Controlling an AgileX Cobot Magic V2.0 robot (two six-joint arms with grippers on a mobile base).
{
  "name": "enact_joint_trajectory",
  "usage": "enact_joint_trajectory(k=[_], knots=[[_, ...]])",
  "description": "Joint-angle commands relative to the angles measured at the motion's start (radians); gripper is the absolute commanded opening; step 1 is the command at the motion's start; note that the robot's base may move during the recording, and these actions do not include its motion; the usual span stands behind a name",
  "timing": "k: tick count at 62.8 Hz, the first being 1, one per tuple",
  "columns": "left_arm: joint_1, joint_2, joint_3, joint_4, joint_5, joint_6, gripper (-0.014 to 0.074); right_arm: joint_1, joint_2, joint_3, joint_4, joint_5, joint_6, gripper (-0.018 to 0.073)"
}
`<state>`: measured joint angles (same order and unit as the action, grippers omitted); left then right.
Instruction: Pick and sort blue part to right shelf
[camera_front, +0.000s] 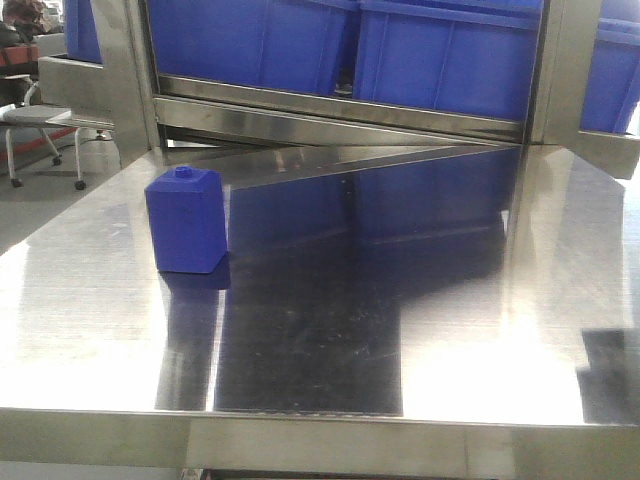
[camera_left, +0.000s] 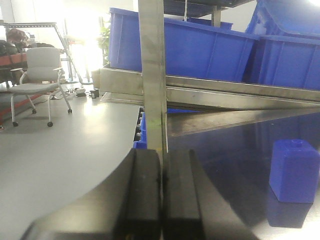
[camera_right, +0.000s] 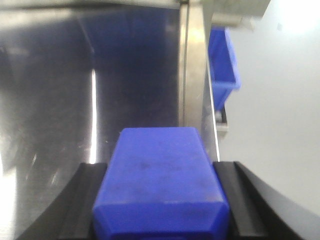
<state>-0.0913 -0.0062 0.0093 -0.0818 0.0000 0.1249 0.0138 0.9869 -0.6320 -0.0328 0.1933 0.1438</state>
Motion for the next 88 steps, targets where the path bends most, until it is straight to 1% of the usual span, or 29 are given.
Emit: enact_joint_trajectory(k=[1,6,12,19,23,34,88], knots=[[-0.006,-0.022,0.021,-0.007,-0.082,-0.007,0.0123,-0.008,-0.091,0.03,-0.021,-0.14,-0.012,0.0412],[-0.006,-0.022,0.021,-0.007,-0.082,-0.007,0.0123,-0.008,-0.169,0.088,-0.025,-0.193,-0.012,0.0412],[-0.006,-0.022,0.021,-0.007,-0.082,-0.007,0.0123,-0.008,-0.261,0.151,-0.042,-0.225,-0.012,0.0412],[-0.006,-0.022,0.021,-0.007,-0.082,-0.007,0.0123,-0.008,-0.383,0.202,-0.127,-0.218,-0.012,0.0412],[-0.006,-0.022,0.021,-0.007,-0.082,-0.007,0.0123,-0.008,-0.446,0.22,-0.158,-0.213,-0.012,0.0412],[-0.006,-0.022,0.021,-0.007,-0.082,-0.007,0.0123,-0.008,-0.548,0.246,-0.158,-0.211,-0.011,0.0412],[-0.006,-0.022,0.021,-0.007,-0.082,-0.007,0.0123,-0.008,-0.572,0.25,-0.158,-0.203,-0.011,0.0412]])
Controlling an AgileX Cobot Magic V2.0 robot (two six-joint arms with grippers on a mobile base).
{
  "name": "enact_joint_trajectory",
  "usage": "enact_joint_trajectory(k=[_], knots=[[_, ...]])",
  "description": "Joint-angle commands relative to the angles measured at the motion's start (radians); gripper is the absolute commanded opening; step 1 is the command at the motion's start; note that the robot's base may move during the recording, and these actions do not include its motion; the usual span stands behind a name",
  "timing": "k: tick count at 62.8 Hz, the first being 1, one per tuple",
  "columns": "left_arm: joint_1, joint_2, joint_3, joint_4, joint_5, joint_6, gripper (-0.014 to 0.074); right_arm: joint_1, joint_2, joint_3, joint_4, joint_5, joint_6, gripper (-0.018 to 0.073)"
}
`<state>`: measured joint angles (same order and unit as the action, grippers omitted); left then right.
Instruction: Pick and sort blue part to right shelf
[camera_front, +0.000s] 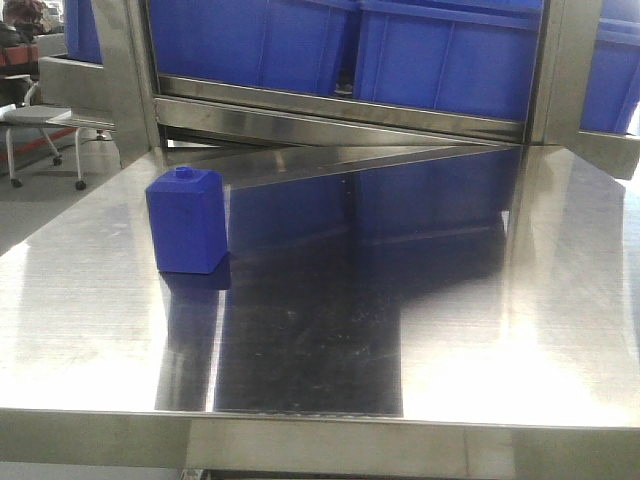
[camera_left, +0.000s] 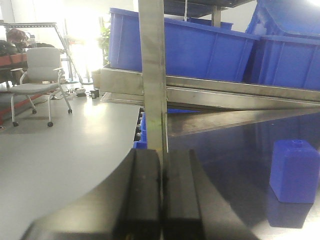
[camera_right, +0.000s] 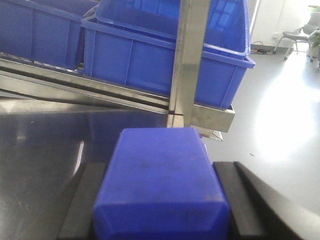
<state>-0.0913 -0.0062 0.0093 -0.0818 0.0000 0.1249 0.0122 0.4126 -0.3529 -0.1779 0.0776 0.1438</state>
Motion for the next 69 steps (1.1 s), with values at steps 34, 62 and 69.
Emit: enact_joint_trajectory(k=[34,62,69], knots=[[-0.006,-0.022,0.021,-0.007,-0.082,-0.006,0.0123,-0.006,0.002,-0.029,-0.013,-0.087,-0.011,0.0387],[-0.006,0.159,-0.099,-0.025,-0.091,-0.035,0.0123,-0.006,0.002,-0.029,-0.013,-0.087,-0.011,0.0387],[-0.006,0.249,-0.149,-0.025,-0.088,-0.109,0.0123,-0.006,0.002,-0.029,-0.013,-0.087,-0.011,0.0387]])
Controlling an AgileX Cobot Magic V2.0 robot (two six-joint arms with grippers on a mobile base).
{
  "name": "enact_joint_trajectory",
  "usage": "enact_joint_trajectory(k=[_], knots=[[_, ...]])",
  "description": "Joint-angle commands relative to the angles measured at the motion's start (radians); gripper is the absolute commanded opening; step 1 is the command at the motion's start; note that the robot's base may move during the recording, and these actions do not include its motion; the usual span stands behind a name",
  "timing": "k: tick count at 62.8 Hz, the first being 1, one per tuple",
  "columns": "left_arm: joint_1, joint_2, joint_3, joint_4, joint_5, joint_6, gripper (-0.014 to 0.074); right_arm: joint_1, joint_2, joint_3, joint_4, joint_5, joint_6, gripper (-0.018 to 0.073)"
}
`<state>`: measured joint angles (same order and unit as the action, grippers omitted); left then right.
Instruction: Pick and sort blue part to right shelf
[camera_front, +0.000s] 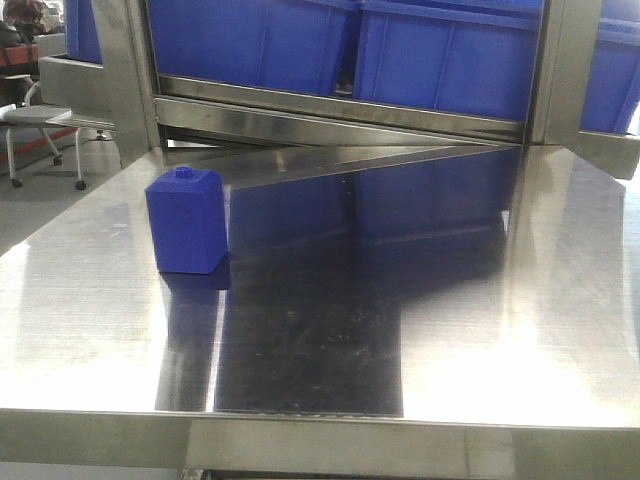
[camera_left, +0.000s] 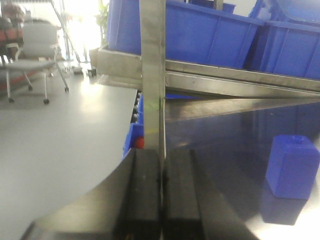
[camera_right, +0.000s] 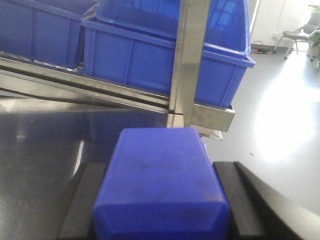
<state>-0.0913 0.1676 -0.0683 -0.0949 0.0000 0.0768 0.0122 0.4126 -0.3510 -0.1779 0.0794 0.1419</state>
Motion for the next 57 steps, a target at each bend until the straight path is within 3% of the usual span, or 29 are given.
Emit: enact_joint_trajectory(k=[1,18,23,31,40,50,57], knots=[[-0.006,0.086,-0.077,-0.012,-0.086,-0.068,0.0123,-0.006,0.002,-0.031,-0.013,-0.089,-0.009,0.0387],[-0.006,0.32,-0.215,-0.016,0.064,-0.084,0.0164,-0.006,0.002,-0.031,-0.013,-0.089,-0.009,0.0387],[-0.006,0.387,-0.253,-0.023,0.066,-0.084,0.026,-0.006,0.002,-0.031,-0.013,-0.089,-0.009,0.0387],[-0.006,0.501,-0.314,-0.089,0.066,-0.085,0.049,-0.006,0.002,-0.031,-0.013,-0.089,-0.009,0.0387],[-0.006,0.611,-0.379,-0.117,0.074,-0.085,0.0624,-0.006,0.002,-0.031,-0.013,-0.089,-0.009,0.0387],[-0.025,0.723,-0.475,-0.12,0.134,-0.085,0.0631,-0.006,0.002,-0.031,-0.013,-0.089,-0.009,0.0387],[-0.056,0.807,-0.581,-0.12,0.265,-0.085,0.0631,-0.006,0.002,-0.031,-0.013,-0.089,-0.009,0.0387]])
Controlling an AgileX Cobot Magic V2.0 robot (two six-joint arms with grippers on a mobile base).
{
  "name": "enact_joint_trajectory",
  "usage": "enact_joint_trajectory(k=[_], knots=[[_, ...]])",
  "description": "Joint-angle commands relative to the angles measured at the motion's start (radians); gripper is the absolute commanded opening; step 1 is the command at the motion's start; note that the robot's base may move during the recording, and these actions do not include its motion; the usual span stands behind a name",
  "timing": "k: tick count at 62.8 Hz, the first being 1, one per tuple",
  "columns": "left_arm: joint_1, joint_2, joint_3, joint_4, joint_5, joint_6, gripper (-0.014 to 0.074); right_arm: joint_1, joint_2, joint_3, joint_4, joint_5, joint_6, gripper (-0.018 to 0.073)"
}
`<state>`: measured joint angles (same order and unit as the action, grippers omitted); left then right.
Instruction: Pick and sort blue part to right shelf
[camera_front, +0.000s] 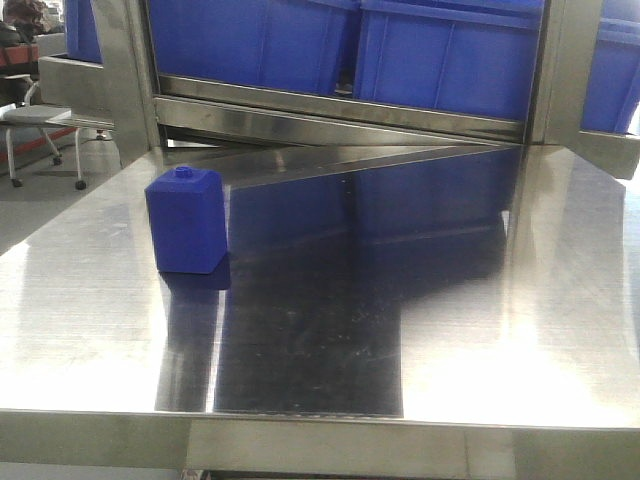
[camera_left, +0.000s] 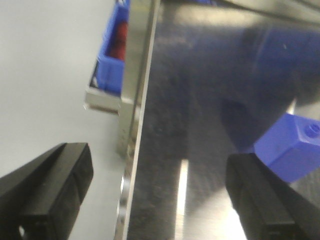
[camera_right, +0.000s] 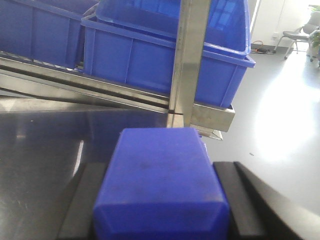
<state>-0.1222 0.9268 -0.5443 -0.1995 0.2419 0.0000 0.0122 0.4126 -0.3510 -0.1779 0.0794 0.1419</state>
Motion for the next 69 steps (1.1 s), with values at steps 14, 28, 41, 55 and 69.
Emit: enact_joint_trajectory(k=[14,28,41,55,69], knots=[[-0.116,0.235,-0.328,-0.011,0.228,-0.008,0.0631,-0.006,0.002,-0.031,-0.013,-0.089,-0.009,0.0387],[-0.218,0.403,-0.511,0.032,0.368,-0.01,0.0631,-0.006,0.002,-0.031,-0.013,-0.089,-0.009,0.0387],[-0.27,0.545,-0.675,0.065,0.502,-0.062,0.0631,-0.006,0.002,-0.031,-0.013,-0.089,-0.009,0.0387],[-0.321,0.648,-0.829,0.166,0.633,-0.196,0.0631,-0.006,0.002,-0.031,-0.013,-0.089,-0.009,0.0387],[-0.355,0.755,-0.973,0.168,0.782,-0.283,0.063,-0.006,0.002,-0.031,-0.013,-0.089,-0.009,0.0387]])
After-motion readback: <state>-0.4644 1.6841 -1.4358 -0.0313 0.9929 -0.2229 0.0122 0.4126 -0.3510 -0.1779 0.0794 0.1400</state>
